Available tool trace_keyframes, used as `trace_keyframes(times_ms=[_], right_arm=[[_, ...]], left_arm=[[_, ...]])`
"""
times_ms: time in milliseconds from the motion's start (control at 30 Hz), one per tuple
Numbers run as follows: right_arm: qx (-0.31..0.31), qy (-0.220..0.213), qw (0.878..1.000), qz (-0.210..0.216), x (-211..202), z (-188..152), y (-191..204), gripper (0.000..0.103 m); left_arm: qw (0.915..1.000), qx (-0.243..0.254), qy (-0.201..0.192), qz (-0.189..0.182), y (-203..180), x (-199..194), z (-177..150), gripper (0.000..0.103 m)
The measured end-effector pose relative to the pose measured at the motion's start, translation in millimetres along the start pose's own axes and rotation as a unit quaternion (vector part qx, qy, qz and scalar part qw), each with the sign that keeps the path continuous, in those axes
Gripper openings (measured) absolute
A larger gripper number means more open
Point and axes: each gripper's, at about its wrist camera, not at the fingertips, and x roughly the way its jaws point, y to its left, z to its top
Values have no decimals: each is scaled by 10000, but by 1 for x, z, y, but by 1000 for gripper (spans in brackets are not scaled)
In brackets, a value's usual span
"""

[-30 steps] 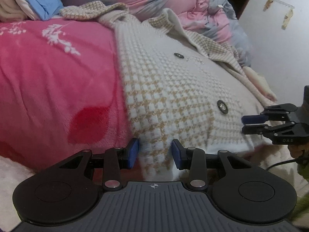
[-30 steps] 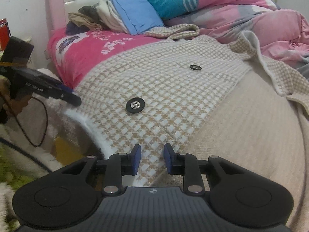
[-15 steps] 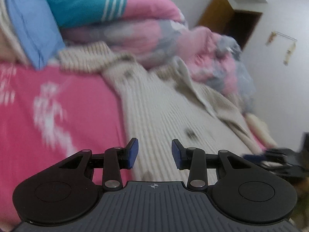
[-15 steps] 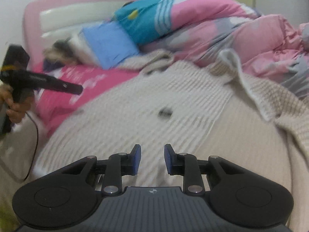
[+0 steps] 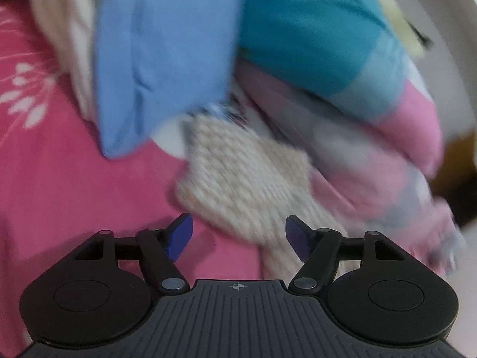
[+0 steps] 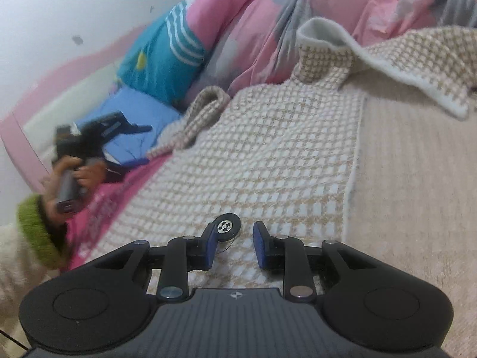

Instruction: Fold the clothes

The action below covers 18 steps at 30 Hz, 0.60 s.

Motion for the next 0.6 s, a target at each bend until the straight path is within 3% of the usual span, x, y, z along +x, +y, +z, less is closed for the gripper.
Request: trace_keyframes(times_ms=[100, 233, 300, 367, 400, 467, 600], right_arm=[[240, -35, 9995, 208, 0, 1, -10, 27], [381, -69, 9986, 353, 0, 2, -15, 27], [412, -87, 9983, 391, -2, 2, -16, 27], [445, -103, 9980, 427, -2, 1, -17, 27], [462, -110, 9979, 442, -3, 1, -18, 27], [486, -122, 9977, 463, -3, 1, -19, 27], [481, -126, 9977, 460, -4, 1, -18, 27]], left_arm=[[9994, -173, -193, 210, 0, 10, 0, 73], [9970, 333, -474, 508, -16, 15, -4, 73], [9940, 612, -623, 663, -25, 17, -5, 68], [9897, 891, -771, 817, -34, 19, -7, 42], [9871, 1030, -844, 894, -38, 20, -8, 38], [9809, 1306, -991, 1047, -47, 23, -9, 17], [9649, 1819, -1380, 1299, -64, 17, -6, 9]])
